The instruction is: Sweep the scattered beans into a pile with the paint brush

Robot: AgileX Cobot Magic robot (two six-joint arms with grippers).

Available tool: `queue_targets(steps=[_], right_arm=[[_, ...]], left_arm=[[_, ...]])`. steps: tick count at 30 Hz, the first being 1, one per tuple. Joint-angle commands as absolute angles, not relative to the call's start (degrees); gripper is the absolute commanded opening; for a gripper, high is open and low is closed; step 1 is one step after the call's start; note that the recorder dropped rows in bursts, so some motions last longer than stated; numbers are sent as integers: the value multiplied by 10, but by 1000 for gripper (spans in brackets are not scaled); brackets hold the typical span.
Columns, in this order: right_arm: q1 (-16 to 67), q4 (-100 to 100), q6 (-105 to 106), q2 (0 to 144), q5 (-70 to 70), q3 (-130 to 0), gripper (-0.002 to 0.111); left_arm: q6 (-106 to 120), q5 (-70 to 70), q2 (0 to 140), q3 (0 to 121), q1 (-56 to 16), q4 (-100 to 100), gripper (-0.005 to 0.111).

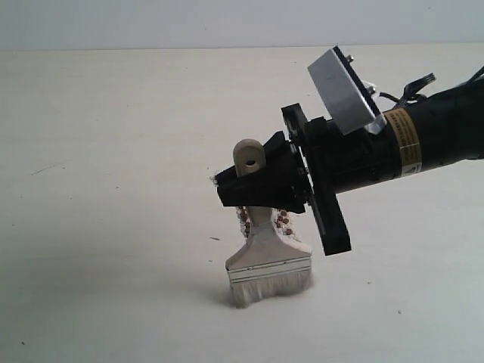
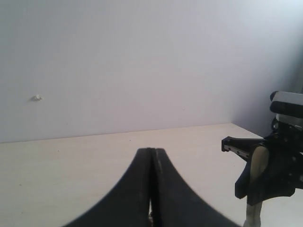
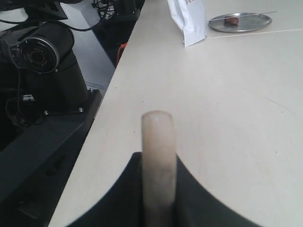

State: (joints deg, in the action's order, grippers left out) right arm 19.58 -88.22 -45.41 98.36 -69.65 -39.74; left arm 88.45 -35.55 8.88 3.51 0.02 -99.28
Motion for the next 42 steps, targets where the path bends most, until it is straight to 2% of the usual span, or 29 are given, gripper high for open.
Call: queue_targets(steps=[1,13,26,42], right_arm=[[195,-855,-404,1030,-700,-404,0],[162,-845,-385,1108,-700,-491,0],[162,-860,-420,1169,-700,-612,0],[160,-879,-575,1104,-700,-651,0]], left_arm=[[881,-356,84,32,2,-999,0],[881,-356,84,32,2,-999,0],[881,-356,84,32,2,-999,0],[881,-356,84,32,2,-999,0]])
